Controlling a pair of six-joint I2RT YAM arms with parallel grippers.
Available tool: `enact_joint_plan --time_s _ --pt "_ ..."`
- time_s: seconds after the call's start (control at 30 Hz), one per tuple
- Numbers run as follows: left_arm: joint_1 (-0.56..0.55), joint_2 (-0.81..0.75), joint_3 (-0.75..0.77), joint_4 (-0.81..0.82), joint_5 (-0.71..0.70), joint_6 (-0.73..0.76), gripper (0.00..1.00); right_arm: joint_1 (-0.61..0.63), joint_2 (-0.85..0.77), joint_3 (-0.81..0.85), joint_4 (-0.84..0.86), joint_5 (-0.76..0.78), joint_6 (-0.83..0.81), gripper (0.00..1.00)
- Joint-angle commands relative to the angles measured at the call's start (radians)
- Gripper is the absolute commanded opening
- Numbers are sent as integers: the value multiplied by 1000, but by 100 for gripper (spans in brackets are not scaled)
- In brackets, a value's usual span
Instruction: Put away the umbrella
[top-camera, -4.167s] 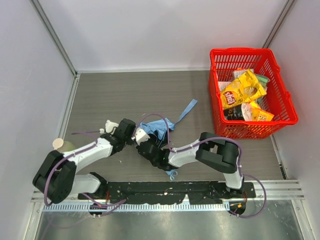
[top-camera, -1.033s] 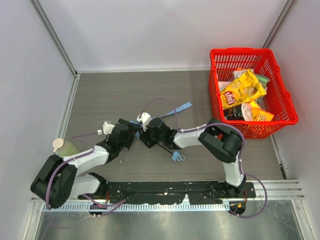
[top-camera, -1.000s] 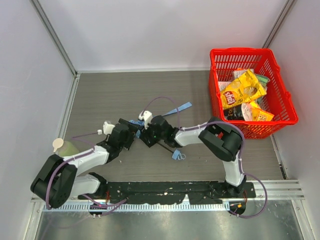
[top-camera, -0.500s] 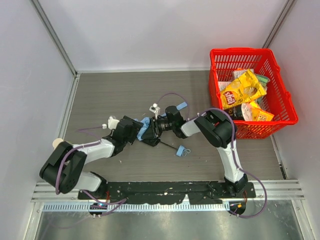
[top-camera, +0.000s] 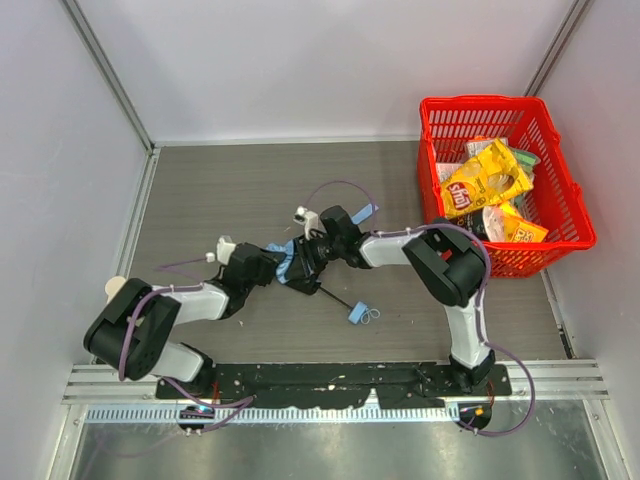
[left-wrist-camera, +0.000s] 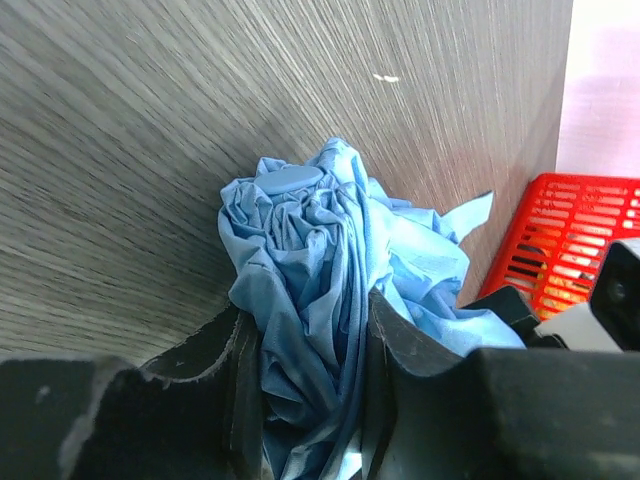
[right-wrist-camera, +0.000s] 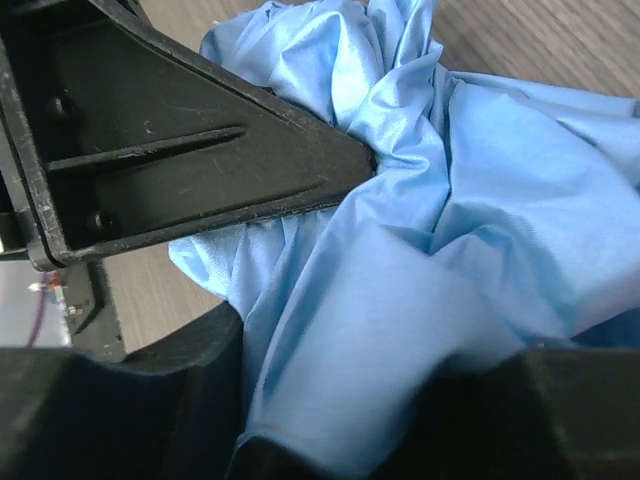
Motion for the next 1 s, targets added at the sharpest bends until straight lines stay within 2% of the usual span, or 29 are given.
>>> enact_joint_plan --time_s 0.0,0.1,0.33,0.5,0.67,0.8,0.9,0.97 --pt "-6 8 -50 -137 31 82 0 24 -163 -8 -284 329 -152 52" --pt "-7 -4 -52 -160 42 65 0 55 -208 -9 -286 377 -248 67" --pt "-6 -46 -43 -221 36 61 0 129 -271 7 -270 481 -354 70" --pt "-4 -41 15 -370 30 13 0 257 -281 -11 -289 568 -427 70" --pt "-7 -21 65 -462 42 -44 0 385 -245 -61 -232 792 -448 70" --pt "-6 -9 111 -543 60 -64 0 451 -165 -91 -175 1111 -482 69" --pt "-6 -12 124 -582 68 -87 0 457 -102 -130 -102 1252 -473 66" --pt "-6 -18 128 -608 68 -108 0 457 -70 -140 -89 1262 -465 65"
